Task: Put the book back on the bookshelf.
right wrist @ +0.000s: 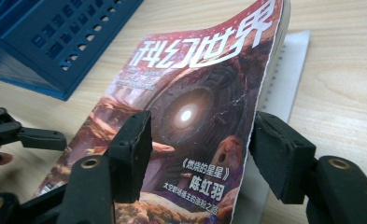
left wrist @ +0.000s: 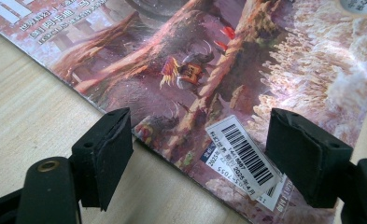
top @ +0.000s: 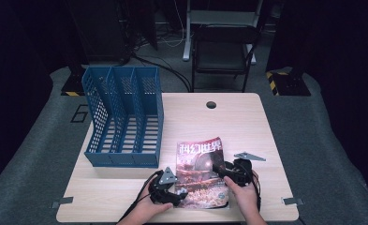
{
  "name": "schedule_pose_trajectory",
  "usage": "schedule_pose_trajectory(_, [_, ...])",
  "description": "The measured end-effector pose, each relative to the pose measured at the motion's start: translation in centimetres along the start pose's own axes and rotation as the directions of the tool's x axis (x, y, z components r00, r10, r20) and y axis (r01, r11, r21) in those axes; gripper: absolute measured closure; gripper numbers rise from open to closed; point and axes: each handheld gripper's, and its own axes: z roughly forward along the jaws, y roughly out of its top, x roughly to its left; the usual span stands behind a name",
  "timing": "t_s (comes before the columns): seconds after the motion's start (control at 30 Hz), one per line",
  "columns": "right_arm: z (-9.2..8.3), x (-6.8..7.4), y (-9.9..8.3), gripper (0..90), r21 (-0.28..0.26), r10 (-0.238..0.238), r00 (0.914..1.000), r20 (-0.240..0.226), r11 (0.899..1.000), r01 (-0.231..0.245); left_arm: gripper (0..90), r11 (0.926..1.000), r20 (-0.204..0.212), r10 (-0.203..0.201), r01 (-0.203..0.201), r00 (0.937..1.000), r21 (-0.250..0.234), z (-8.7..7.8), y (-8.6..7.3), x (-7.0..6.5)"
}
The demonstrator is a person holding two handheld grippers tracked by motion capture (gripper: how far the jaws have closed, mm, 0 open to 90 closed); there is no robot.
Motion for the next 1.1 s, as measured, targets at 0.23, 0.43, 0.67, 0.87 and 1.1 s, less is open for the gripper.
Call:
schedule_pose_trajectory(0.23, [-0.1,0.2,0.0,41.0,0.020,0.022,0.9997,-0.011,1.000,-0.021,22.7,1.0000,0.007,0.009,-0.009,0.9999,-0.001,0.0,-0.1,0.1])
schedule_pose_trajectory(0.43, [0.0,-0.3,-0.1,41.9,0.032,0.056,0.9981,-0.027,0.998,-0.055,22.7,1.0000,0.011,0.006,-0.006,0.9999,-0.005,0.0,-0.1,0.1])
schedule_pose_trajectory(0.67, [1.2,-0.9,-0.2,43.7,0.065,0.056,0.9966,-0.061,0.997,-0.052,22.7,0.9998,-0.003,0.013,-0.013,0.9999,-0.018,0.0,-0.2,0.1])
schedule_pose_trajectory(0.87, [2.1,-1.1,-0.5,43.4,0.114,0.044,0.9977,-0.051,0.993,-0.038,22.7,0.9995,0.004,0.011,-0.010,0.9999,-0.031,0.0,-0.4,0.1])
schedule_pose_trajectory(1.1, [2.2,-1.4,-0.5,44.0,0.117,0.047,0.9964,-0.071,0.992,-0.039,22.7,0.9993,0.003,0.010,-0.009,1.0000,-0.035,0.0,-0.5,0.1])
